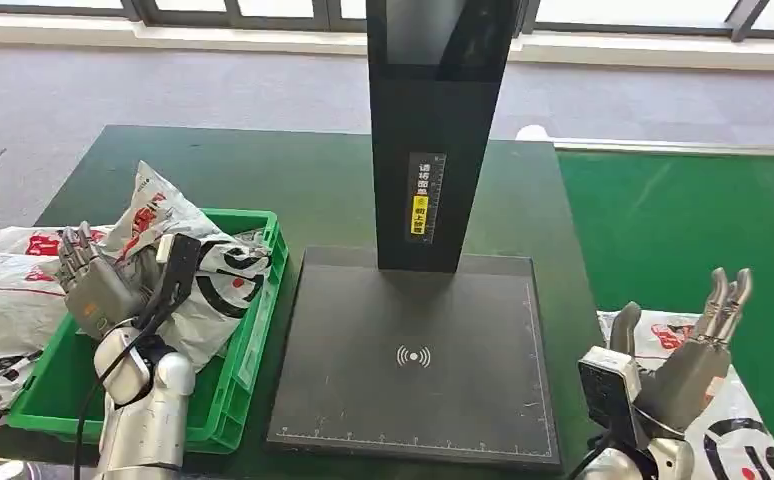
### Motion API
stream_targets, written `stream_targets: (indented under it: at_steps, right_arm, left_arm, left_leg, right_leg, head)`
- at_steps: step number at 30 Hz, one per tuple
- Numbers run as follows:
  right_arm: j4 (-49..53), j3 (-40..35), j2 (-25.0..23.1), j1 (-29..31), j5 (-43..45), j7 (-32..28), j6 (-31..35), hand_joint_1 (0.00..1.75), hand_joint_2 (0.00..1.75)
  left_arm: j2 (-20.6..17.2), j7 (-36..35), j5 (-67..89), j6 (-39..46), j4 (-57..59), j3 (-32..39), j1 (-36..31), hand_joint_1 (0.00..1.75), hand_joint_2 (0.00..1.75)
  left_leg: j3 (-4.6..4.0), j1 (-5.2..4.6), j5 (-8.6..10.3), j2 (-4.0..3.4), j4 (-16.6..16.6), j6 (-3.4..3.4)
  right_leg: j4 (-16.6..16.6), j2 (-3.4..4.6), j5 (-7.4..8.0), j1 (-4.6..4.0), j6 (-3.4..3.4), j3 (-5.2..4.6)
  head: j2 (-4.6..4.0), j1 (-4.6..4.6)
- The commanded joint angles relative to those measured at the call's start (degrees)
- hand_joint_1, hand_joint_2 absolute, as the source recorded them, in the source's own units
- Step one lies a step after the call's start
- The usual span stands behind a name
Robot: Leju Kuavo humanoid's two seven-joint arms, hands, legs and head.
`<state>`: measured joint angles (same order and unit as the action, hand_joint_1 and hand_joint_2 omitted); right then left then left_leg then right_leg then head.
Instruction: Moved the parcel from conveyor to table for the left to box.
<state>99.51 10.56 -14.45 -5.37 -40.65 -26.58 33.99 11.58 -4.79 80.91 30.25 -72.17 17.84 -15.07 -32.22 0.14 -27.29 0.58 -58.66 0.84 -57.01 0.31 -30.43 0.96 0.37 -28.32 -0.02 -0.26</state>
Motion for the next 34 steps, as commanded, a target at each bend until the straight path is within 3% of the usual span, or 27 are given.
stream_targets:
  at_steps: [1, 6, 14, 20, 23, 27, 30, 34]
  right_arm:
    - [-1.4, 3.9, -2.0, 1.8, -0.6, 0.5, -0.9, 0.0, 1.75]
    - [-1.7, 4.1, -2.2, 2.1, -1.2, 0.8, -1.7, 0.0, 1.75]
    - [-1.9, 4.1, -2.2, 2.1, -1.4, 0.9, -1.7, 0.0, 1.75]
    - [-3.9, 5.0, -1.8, 2.5, -7.8, 5.4, -2.0, 0.0, 1.75]
    - [-4.6, 6.5, -1.7, 2.4, -11.5, 9.2, -2.4, 0.0, 1.75]
    - [-4.5, 6.7, -1.5, 2.3, -11.5, 9.2, -2.4, 0.0, 1.75]
    - [-4.7, 7.2, -1.5, 2.4, -11.8, 9.7, -2.5, 0.0, 1.75]
    - [-4.5, 8.3, -1.5, 1.9, -13.6, 11.4, -4.1, 0.0, 1.75]
  left_arm:
    - [-1.2, 1.7, -3.0, 3.0, 2.5, -0.3, -1.8, 0.0, 1.75]
    - [-0.2, -0.9, -1.2, 9.7, -0.7, 2.7, -0.6, 0.0, 1.75]
    - [0.0, -0.9, -0.2, 9.7, -2.9, 3.1, 0.4, 0.0, 1.75]
    - [1.0, -3.3, 5.5, 8.5, -6.6, 3.3, 2.0, 0.0, 1.75]
    - [0.7, -4.5, 9.1, 2.2, -7.0, 2.0, 2.4, 0.0, 1.75]
    - [0.7, -4.6, 9.1, 2.0, -6.9, 1.8, 2.2, 0.0, 1.75]
    - [-0.3, -5.5, 9.1, 1.7, -6.0, 0.7, 1.9, 0.0, 1.75]
    - [-4.9, -12.3, 9.1, -5.7, -6.0, -6.8, 3.5, 0.0, 1.75]
  left_leg:
    - [-0.06, 0.03, 0.08, 0.01, 0.1, 0.02]
    - [-0.04, 0.01, 0.05, -0.03, 0.0, 0.02]
    - [-0.04, 0.02, 0.1, -0.04, 0.1, 0.02]
    - [-0.04, 0.03, 0.04, -0.04, 0.1, 0.0]
    - [-0.02, 0.04, 0.07, -0.03, 0.1, 0.0]
    - [-0.04, 0.04, 0.15, 0.06, 0.2, 0.0]
    - [-0.05, 0.01, 0.06, 0.02, 0.1, 0.01]
    - [-0.02, 0.03, 0.07, 0.05, 0.1, 0.02]
  right_leg:
    - [0.1, -0.07, 0.06, -0.04, -0.05, -0.04]
    - [0.0, -0.02, 0.04, -0.02, -0.05, -0.03]
    - [0.1, -0.01, 0.1, -0.04, -0.07, -0.01]
    - [0.1, 0.01, 0.06, -0.04, -0.03, -0.01]
    - [0.1, -0.03, 0.09, -0.05, -0.04, 0.04]
    - [0.2, -0.13, 0.14, -0.05, -0.06, 0.04]
    - [0.1, -0.07, 0.04, -0.02, -0.04, -0.01]
    - [0.1, -0.1, 0.05, -0.04, -0.05, 0.02]
  head:
    - [0.02, 0.0]
    - [0.02, 0.0]
    - [0.02, 0.0]
    - [0.0, 0.0]
    - [0.0, 0.0]
    - [0.02, 0.0]
    - [0.0, 0.0]
    - [0.02, 0.0]
